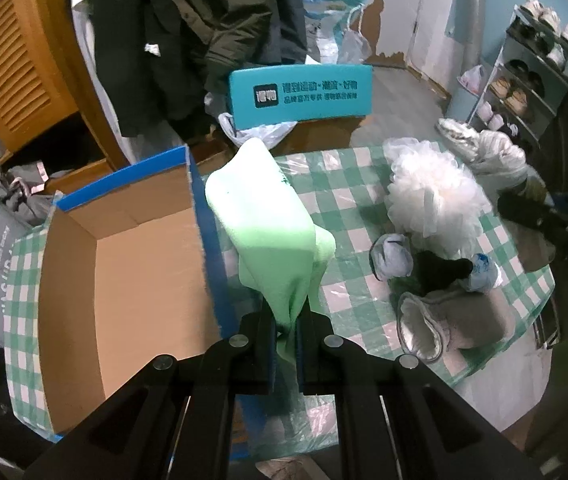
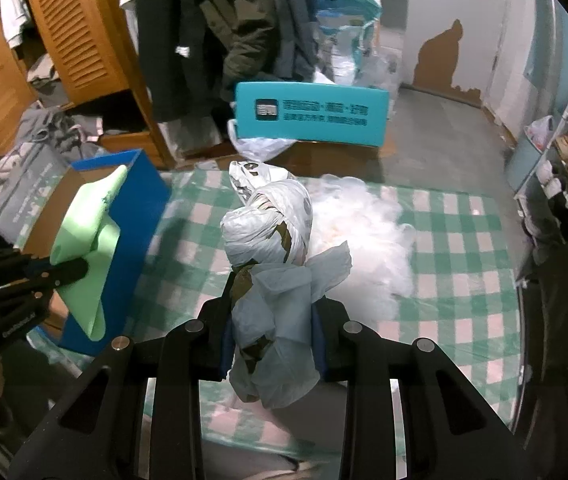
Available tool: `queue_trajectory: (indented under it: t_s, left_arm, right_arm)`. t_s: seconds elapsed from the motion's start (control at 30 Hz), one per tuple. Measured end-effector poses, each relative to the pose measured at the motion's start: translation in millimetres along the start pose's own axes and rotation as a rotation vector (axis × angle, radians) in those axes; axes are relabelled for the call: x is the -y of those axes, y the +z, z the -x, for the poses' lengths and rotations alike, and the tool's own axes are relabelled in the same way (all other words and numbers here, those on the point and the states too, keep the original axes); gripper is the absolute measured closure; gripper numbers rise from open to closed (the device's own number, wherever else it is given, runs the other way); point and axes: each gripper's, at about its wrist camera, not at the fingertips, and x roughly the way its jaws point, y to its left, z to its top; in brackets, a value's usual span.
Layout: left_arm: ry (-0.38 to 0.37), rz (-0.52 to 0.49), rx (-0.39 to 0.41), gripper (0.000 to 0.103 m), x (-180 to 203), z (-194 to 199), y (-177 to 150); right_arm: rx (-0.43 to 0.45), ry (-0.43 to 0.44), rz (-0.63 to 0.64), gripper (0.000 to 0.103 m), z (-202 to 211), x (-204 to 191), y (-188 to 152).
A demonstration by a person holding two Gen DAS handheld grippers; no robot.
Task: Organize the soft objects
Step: 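Lift the green cloth and grey socks and carry both toward the cardboard box, then lower the green cloth and grey socks into the box and open both grippers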
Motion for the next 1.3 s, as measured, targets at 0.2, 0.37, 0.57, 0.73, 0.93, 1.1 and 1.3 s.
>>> queue_trajectory:
  t_s: [0.2,0.37,0.57,0.73,0.93,1.1,1.3]
  left_arm:
    - [0.021,0.022,0.032,0.096,-17,12,-3]
    - [0.030,0.055,0.045,0.096,-34,17,-8]
    - [0.051,0.098,0.057,0.096,-58,21,-14]
    - [0.069,0.123,0.053,0.096,-74,20,-21]
    - [0.082,0.158,0.043,0.096,-92,17,-28]
    - [0.090,0.182,0.037,0.096,-106,15,-34]
    - [0.103,0.223,0.029,0.096,-126,12,-41]
  right_arm:
    - [-0.004,0.040,0.036,0.074,-5,-28,9]
    - [-0.006,0.062,0.071,0.074,-10,-50,17]
    - [-0.007,0.084,0.110,0.074,-16,-76,26]
    - [-0.005,0.112,0.144,0.074,-18,-95,30]
    - [-0.017,0.134,0.181,0.074,-25,-121,35]
    - [-0.024,0.161,0.214,0.074,-30,-145,38]
    - [-0.037,0.187,0.252,0.074,-38,-175,41]
